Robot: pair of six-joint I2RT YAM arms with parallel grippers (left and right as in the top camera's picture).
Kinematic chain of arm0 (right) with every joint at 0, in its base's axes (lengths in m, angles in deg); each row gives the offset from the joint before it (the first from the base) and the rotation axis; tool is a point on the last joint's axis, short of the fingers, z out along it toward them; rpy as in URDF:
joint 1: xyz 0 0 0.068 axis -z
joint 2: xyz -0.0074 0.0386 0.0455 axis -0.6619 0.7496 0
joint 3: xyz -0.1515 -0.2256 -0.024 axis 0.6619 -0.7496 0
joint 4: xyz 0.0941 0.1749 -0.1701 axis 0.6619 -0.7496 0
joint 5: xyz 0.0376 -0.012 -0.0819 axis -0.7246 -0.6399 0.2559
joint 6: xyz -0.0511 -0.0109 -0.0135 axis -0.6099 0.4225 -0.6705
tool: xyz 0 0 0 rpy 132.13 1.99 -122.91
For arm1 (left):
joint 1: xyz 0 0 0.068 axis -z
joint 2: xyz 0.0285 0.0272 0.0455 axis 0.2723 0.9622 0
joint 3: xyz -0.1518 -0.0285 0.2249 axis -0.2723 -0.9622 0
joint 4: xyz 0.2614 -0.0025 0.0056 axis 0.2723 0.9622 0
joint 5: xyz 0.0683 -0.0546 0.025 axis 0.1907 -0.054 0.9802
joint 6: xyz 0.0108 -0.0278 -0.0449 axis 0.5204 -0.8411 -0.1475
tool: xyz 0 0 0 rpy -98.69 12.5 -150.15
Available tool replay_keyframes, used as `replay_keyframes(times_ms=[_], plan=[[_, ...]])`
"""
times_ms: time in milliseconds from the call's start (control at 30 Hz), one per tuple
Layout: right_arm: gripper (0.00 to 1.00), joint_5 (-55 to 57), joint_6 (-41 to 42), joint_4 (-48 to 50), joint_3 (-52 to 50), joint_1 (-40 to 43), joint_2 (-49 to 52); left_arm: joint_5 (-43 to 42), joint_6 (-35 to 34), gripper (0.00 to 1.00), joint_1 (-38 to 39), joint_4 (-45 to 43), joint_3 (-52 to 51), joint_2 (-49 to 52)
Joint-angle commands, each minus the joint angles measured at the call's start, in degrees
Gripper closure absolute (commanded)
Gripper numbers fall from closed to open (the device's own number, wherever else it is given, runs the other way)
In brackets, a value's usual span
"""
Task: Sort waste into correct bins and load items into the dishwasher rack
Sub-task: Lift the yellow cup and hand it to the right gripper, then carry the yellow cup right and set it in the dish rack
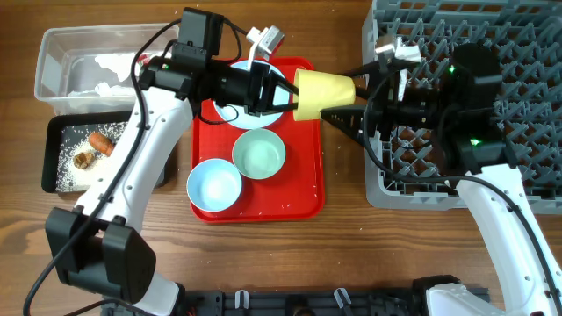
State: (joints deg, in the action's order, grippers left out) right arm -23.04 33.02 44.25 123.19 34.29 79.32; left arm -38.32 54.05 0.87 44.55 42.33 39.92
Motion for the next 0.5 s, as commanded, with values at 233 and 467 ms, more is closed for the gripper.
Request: replay_keyframes(times_ms=[233, 467], plan=[[0.45, -2.62, 1.99, 2.34, 1.27, -0.17, 0.59, -1.14, 0.37, 0.89, 1.03, -0.04, 0.66, -0.83], [0.54, -4.15, 1.86, 2.27, 1.27, 0.02, 0.57, -1.14, 0.37, 0.69, 1.01, -0.04, 0.66, -0.83]])
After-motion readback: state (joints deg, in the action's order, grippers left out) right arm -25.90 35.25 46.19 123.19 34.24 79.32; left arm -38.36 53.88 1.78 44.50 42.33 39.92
